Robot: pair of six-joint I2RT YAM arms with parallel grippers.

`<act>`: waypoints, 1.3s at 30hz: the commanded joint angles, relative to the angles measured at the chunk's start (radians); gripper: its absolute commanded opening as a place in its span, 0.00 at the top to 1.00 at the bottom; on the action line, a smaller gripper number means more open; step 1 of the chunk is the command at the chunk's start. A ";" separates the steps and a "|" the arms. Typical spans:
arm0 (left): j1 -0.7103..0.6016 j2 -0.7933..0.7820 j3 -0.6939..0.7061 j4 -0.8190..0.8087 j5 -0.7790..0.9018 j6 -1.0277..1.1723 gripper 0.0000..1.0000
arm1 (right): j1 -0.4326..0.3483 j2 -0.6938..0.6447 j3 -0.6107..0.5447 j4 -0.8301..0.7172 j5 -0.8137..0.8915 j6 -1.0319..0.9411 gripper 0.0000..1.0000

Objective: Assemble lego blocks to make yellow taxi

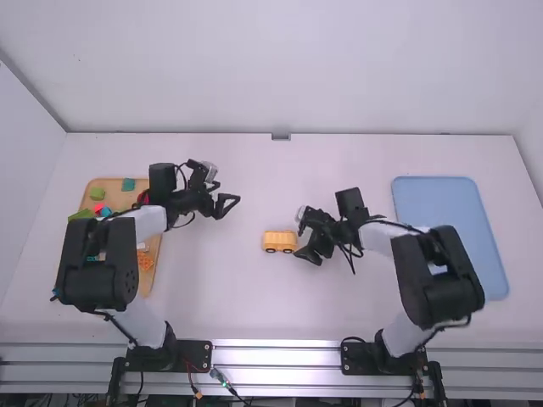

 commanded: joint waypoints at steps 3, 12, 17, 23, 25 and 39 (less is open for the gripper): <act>0.032 -0.004 0.163 -0.343 -0.321 -0.187 0.01 | 0.021 -0.176 0.028 -0.066 0.270 -0.011 0.01; 0.037 -0.004 0.467 -0.974 -0.745 -0.606 0.01 | -0.005 -0.237 0.028 0.055 0.286 -0.011 0.01; 0.032 -0.004 0.555 -1.277 -1.054 -1.044 0.01 | -0.005 -0.237 0.028 0.144 0.286 0.009 0.01; 0.032 -0.006 0.499 -1.337 -1.166 -1.192 0.01 | -0.006 -0.237 0.028 0.193 0.287 0.009 0.01; 0.031 -0.007 0.468 -1.307 -1.136 -1.192 0.01 | -0.006 -0.237 0.028 0.205 0.286 0.009 0.01; 0.038 -0.300 0.155 -1.225 -1.274 -1.330 0.01 | -0.013 -0.237 0.028 0.240 0.286 0.008 0.01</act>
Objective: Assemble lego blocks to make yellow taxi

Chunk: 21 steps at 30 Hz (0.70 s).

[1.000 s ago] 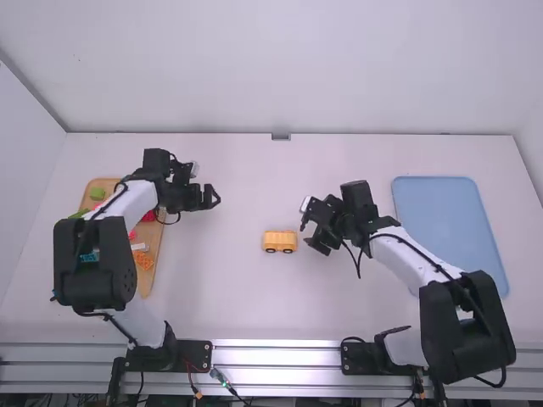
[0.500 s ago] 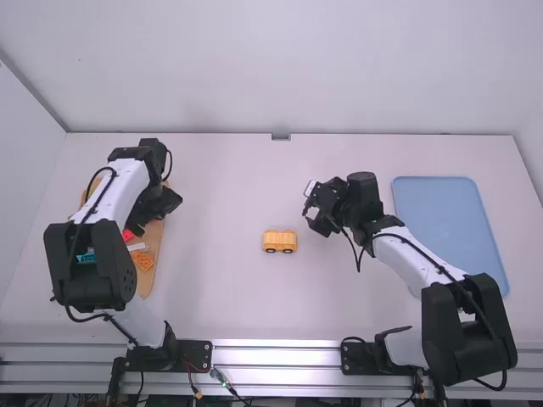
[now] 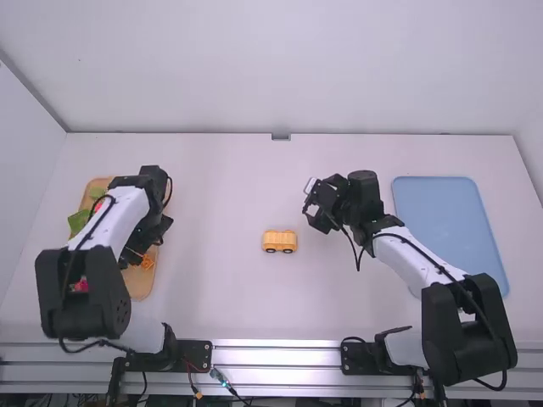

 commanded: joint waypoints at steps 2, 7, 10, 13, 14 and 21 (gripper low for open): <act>0.018 -0.125 -0.081 0.055 -0.055 0.034 0.00 | -0.003 -0.011 0.025 0.008 -0.005 0.006 0.01; 0.091 -0.250 -0.240 0.248 -0.028 0.325 0.01 | -0.002 -0.011 0.025 0.041 -0.005 0.011 0.01; 0.155 -0.244 -0.272 0.304 0.037 0.402 0.00 | -0.005 -0.011 0.026 0.048 -0.005 0.009 0.01; 0.224 -0.210 -0.275 0.351 0.185 0.533 0.11 | -0.002 -0.011 0.030 0.039 -0.005 0.010 0.01; 0.227 -0.207 -0.275 0.353 0.190 0.536 0.11 | -0.002 -0.011 0.030 0.038 -0.005 0.010 0.01; 0.253 -0.096 -0.282 0.402 0.181 0.487 0.19 | 0.003 -0.011 0.030 0.037 -0.005 0.037 0.01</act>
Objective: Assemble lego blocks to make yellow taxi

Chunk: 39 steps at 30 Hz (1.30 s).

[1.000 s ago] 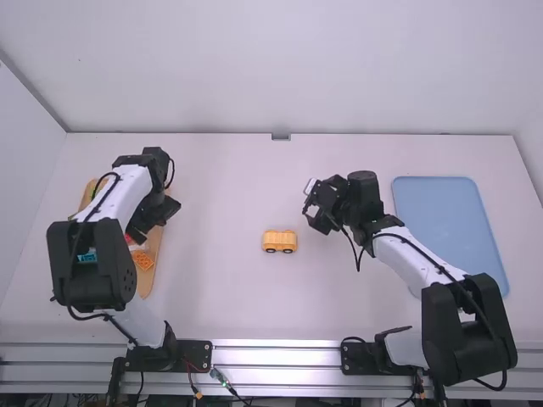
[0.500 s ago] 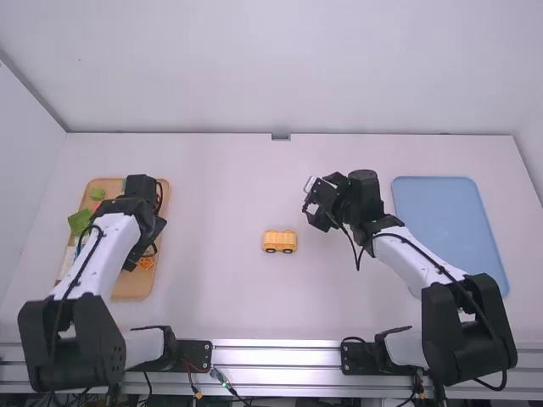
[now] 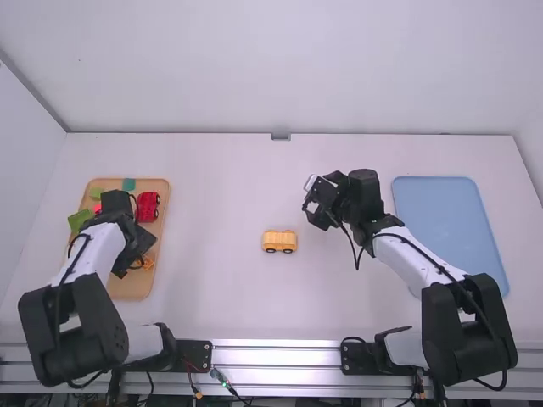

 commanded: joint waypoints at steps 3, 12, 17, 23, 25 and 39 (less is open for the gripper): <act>0.001 0.097 -0.022 0.061 0.016 0.019 0.35 | 0.002 -0.011 0.030 -0.003 -0.005 0.013 0.01; -0.001 0.220 -0.026 0.110 0.015 0.019 0.45 | 0.003 -0.011 0.030 -0.002 -0.005 0.013 0.01; -0.002 0.220 -0.028 0.115 0.032 0.020 0.41 | 0.003 -0.011 0.030 0.001 -0.005 0.013 0.01; -0.002 0.220 -0.073 0.182 0.085 0.064 0.50 | 0.003 -0.011 0.030 0.027 -0.006 0.066 0.01; -0.002 0.220 -0.073 0.181 0.085 0.064 0.51 | 0.003 -0.011 0.030 0.027 -0.005 0.065 0.01; -0.002 0.220 -0.076 0.159 0.126 0.064 0.49 | 0.014 -0.011 0.060 -0.026 -0.005 0.066 0.01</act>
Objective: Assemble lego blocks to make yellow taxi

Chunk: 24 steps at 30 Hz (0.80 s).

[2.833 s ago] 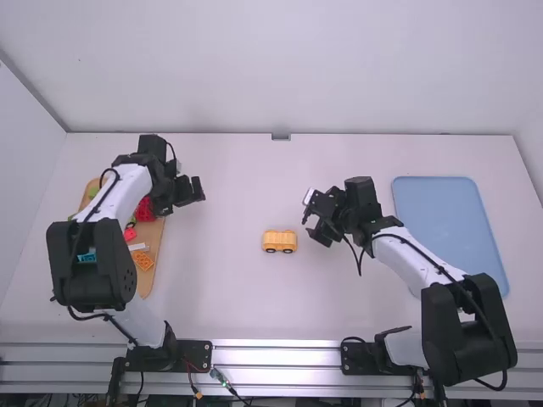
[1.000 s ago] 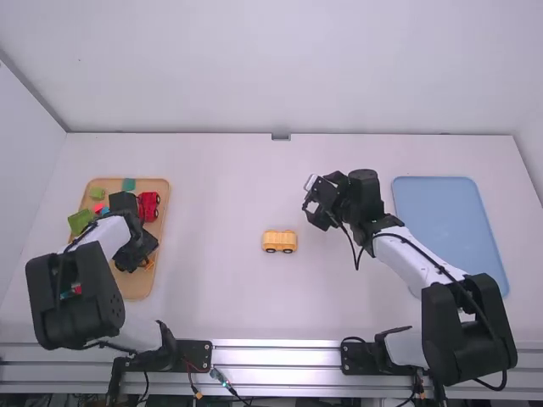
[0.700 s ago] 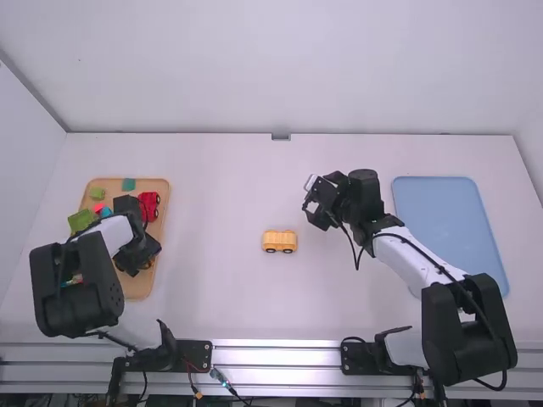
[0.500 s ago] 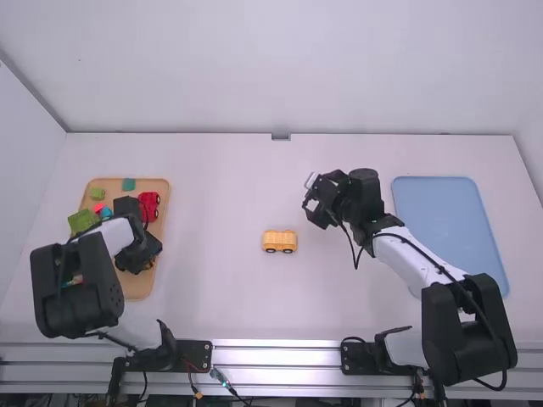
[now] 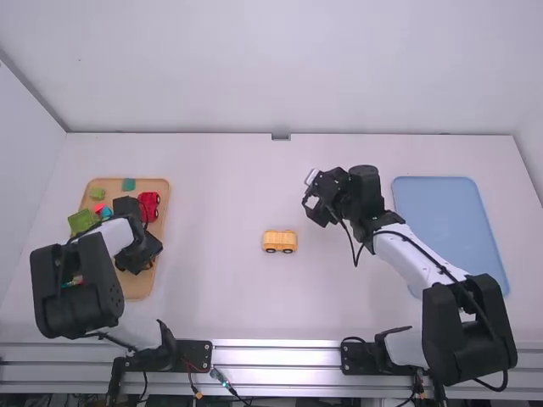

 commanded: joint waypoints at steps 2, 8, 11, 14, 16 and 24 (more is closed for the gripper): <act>-0.002 0.010 -0.027 -0.037 0.056 0.009 0.50 | 0.013 -0.011 0.026 -0.004 -0.005 0.009 0.01; -0.002 0.010 -0.026 -0.050 0.048 -0.024 0.48 | 0.015 -0.011 0.026 0.000 -0.006 0.009 0.01; -0.002 0.010 -0.026 -0.047 0.048 -0.023 0.54 | 0.016 -0.011 0.026 -0.001 -0.006 0.009 0.01; -0.002 0.010 -0.026 -0.048 0.060 -0.023 0.59 | 0.016 -0.011 0.026 0.000 -0.006 0.010 0.01; -0.002 0.010 -0.026 -0.047 0.079 -0.011 0.66 | 0.016 -0.011 0.026 -0.001 -0.005 0.010 0.01; -0.002 0.005 -0.002 -0.049 0.072 -0.008 0.85 | 0.026 -0.011 0.026 0.003 -0.006 0.021 0.01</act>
